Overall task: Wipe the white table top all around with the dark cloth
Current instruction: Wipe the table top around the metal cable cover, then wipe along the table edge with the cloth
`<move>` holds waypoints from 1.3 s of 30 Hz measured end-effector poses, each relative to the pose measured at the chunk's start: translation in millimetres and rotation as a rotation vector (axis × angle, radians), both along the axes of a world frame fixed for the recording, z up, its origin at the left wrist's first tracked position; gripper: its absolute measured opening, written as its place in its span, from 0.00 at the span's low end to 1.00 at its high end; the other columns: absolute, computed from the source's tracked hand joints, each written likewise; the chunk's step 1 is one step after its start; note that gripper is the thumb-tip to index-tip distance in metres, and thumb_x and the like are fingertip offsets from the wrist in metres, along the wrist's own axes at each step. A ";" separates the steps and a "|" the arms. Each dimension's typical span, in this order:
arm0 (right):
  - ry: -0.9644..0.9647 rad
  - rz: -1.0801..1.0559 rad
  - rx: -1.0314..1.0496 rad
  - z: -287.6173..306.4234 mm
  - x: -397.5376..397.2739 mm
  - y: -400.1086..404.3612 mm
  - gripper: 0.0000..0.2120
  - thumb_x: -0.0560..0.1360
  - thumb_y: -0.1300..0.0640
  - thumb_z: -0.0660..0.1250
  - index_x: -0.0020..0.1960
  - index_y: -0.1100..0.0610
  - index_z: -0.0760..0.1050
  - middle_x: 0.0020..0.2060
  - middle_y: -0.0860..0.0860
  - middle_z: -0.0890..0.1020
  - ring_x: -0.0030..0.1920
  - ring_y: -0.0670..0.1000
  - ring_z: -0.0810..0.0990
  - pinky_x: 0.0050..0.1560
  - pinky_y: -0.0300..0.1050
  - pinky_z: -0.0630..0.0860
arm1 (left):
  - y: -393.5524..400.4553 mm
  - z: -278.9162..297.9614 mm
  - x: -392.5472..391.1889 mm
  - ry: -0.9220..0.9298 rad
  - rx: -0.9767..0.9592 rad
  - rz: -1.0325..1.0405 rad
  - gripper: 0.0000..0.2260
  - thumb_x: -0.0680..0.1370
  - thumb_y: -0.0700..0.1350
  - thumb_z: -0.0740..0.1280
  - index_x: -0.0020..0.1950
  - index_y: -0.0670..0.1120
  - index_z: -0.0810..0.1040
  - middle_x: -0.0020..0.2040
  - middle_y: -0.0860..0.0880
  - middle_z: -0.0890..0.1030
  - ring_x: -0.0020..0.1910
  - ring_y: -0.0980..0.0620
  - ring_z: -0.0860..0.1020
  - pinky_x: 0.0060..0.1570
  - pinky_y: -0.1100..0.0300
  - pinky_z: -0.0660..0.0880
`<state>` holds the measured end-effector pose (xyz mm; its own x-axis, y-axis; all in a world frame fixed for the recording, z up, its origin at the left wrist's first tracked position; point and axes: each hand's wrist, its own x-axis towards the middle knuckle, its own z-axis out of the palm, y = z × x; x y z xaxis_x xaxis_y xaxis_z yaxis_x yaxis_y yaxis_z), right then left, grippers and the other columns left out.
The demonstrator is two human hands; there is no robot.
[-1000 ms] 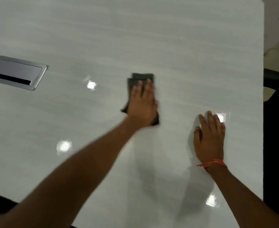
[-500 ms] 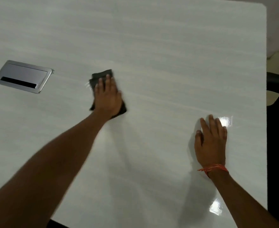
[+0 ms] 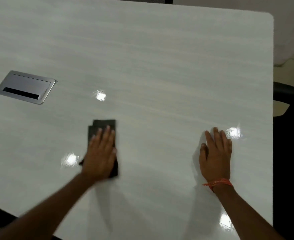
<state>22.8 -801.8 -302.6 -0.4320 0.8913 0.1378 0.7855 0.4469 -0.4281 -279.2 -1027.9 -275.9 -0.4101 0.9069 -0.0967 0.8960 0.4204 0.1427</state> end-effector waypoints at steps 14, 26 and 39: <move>0.056 0.007 -0.016 -0.6 3.1 -1.0 0.25 0.80 0.53 0.50 0.72 0.60 0.71 0.75 0.58 0.67 0.77 0.59 0.60 0.78 0.57 0.51 | 65.6 6.4 169.2 -0.129 0.062 -0.352 0.28 0.83 0.51 0.52 0.81 0.43 0.50 0.82 0.45 0.48 0.81 0.42 0.45 0.79 0.44 0.48; 0.036 0.000 0.012 -2.7 0.5 0.8 0.25 0.79 0.54 0.49 0.71 0.60 0.72 0.75 0.59 0.67 0.77 0.60 0.61 0.78 0.55 0.49 | 165.5 -14.6 -69.1 0.052 0.101 0.277 0.33 0.79 0.54 0.46 0.77 0.34 0.59 0.77 0.34 0.60 0.76 0.31 0.60 0.74 0.37 0.56; 0.538 -0.065 -0.247 6.1 15.8 -8.4 0.20 0.80 0.63 0.55 0.69 0.64 0.72 0.68 0.52 0.73 0.72 0.54 0.69 0.75 0.64 0.60 | 45.3 -5.1 246.1 -0.268 0.111 -0.235 0.28 0.84 0.52 0.49 0.82 0.44 0.47 0.82 0.47 0.46 0.81 0.48 0.41 0.78 0.48 0.41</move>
